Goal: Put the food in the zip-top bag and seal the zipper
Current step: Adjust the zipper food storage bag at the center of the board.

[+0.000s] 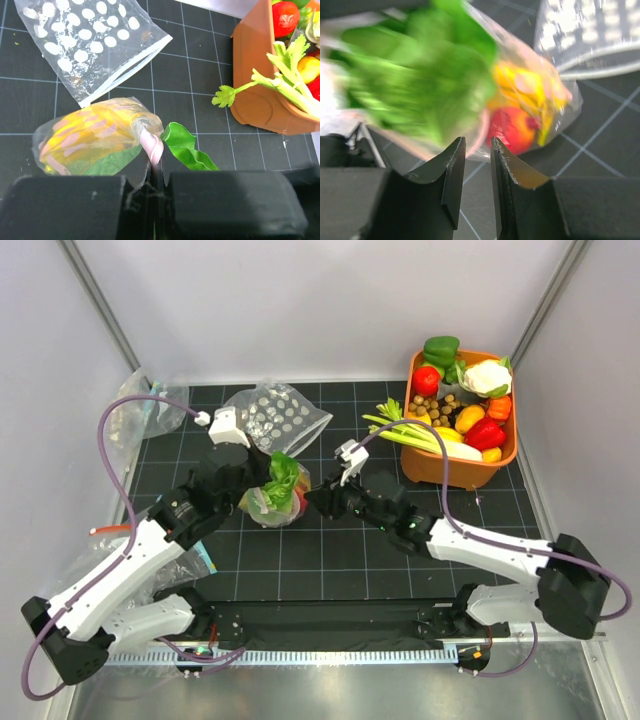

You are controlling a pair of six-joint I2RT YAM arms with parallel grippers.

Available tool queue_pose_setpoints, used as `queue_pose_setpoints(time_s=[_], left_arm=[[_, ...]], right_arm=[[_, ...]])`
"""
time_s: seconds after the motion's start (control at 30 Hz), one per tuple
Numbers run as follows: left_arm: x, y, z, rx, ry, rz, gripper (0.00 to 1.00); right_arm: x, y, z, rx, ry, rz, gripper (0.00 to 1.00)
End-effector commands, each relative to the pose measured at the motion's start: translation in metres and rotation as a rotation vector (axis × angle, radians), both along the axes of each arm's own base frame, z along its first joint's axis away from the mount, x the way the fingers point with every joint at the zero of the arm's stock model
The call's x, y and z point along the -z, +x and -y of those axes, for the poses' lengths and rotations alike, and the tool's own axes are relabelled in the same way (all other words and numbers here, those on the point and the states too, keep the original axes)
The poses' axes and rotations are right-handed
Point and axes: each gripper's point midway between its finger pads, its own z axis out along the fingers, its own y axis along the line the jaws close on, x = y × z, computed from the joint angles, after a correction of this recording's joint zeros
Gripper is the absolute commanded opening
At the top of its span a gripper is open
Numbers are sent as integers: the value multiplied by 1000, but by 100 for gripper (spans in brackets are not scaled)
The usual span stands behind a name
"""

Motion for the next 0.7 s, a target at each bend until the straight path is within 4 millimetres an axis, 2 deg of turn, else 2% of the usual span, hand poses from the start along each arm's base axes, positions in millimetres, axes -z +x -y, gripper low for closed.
queue_pose_setpoints(time_s=[0.0,0.23,0.5,0.67], left_arm=[[-34,2,-7,-45,-103,103,2],[-33,2,3,0,-112,97,1],[-31,1,5,18,-108,94,1],[-30,2,10,34,-110,87,1]], right_arm=[[-1,15,-8,52,65,-46,34],[12,21,-26,24,68,-95,37],[5,10,-33,-54,100,-90,41],[9,9,-39,-77,100,-102,42]])
